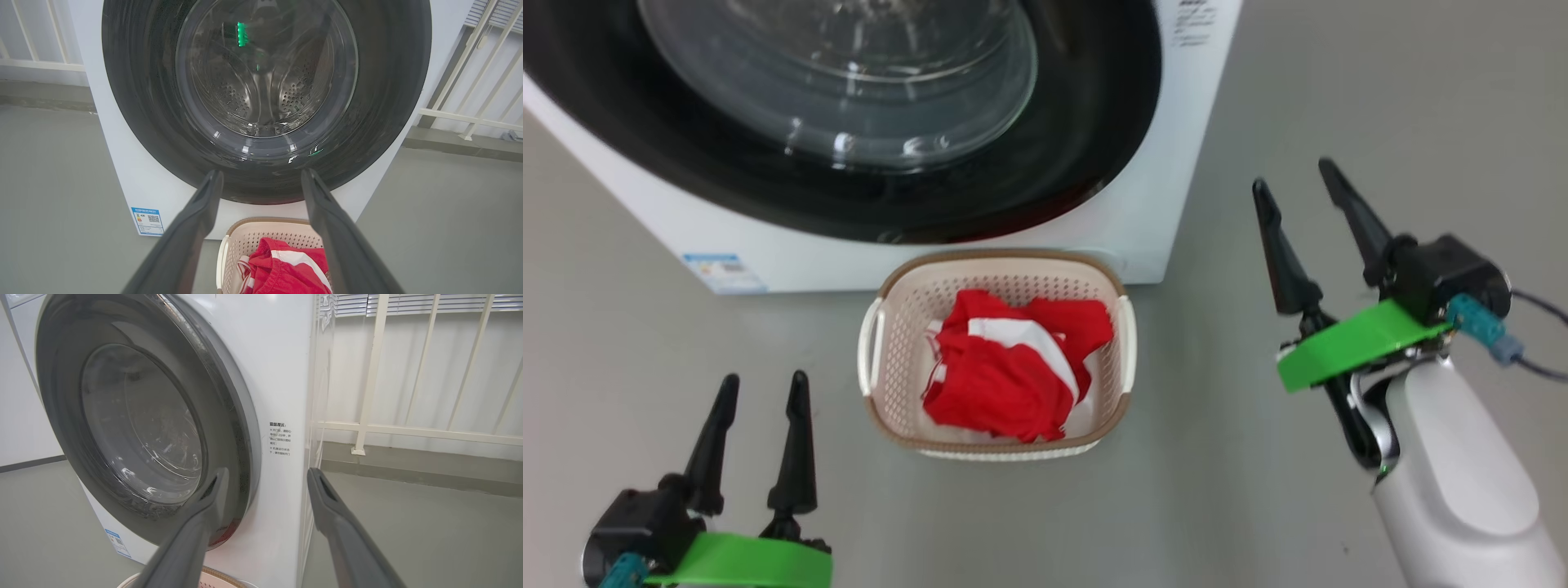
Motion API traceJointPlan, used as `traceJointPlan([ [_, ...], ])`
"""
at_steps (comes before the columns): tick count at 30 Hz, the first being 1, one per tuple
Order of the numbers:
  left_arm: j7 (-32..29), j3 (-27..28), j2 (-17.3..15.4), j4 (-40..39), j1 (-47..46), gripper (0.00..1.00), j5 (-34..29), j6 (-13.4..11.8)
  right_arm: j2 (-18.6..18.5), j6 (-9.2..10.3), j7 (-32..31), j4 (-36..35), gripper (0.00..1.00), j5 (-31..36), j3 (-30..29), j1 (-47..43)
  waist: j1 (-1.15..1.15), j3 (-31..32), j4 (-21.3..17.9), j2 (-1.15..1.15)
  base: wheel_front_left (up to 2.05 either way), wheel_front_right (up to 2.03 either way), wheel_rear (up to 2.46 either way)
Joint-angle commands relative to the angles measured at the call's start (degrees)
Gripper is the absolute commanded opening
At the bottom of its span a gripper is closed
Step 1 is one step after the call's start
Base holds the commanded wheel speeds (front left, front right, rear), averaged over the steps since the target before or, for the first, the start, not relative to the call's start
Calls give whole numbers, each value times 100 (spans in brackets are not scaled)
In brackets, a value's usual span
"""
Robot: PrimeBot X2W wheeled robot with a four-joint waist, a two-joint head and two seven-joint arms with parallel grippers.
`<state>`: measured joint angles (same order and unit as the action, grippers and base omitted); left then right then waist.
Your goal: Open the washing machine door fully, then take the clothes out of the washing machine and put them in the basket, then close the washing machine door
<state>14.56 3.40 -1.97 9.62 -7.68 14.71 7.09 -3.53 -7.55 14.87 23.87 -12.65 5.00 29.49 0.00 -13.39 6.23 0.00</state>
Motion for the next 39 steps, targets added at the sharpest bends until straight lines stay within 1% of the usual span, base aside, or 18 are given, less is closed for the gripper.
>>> traceJointPlan([
  [1,44,230,-91,-165,96,100,-63,-46,64,6,13,-182,100,-53,149,-180,0,492,-476,0,0,0,0],
  [6,44,324,-91,-209,365,100,-61,-93,65,6,13,-294,100,-61,118,-666,0,808,-753,0,0,0,0],
  [9,44,305,-91,-261,629,100,-54,-129,65,6,13,-459,100,-26,-3,-1091,0,1132,-883,0,0,0,0],
  [10,44,305,-91,-261,629,100,-54,-129,65,6,13,-459,100,-26,-3,-1091,0,1132,-883,0,0,0,0],
  [17,44,344,-91,-398,1015,100,-60,-147,65,6,13,-962,100,84,-171,-1831,0,1497,-956,0,0,0,0],
  [28,44,393,-91,-529,1484,100,-24,-75,-63,6,13,-1641,100,-63,-318,-2764,0,1913,-977,0,0,0,0],
  [34,44,413,-91,-524,1685,100,-58,-88,-151,6,13,-1800,100,-196,-366,-3135,0,2026,-987,0,0,0,0],
  [39,44,416,-91,-447,1758,100,-54,-111,-173,6,13,-1818,100,-220,-421,-3247,0,2072,-998,0,0,0,0],
])
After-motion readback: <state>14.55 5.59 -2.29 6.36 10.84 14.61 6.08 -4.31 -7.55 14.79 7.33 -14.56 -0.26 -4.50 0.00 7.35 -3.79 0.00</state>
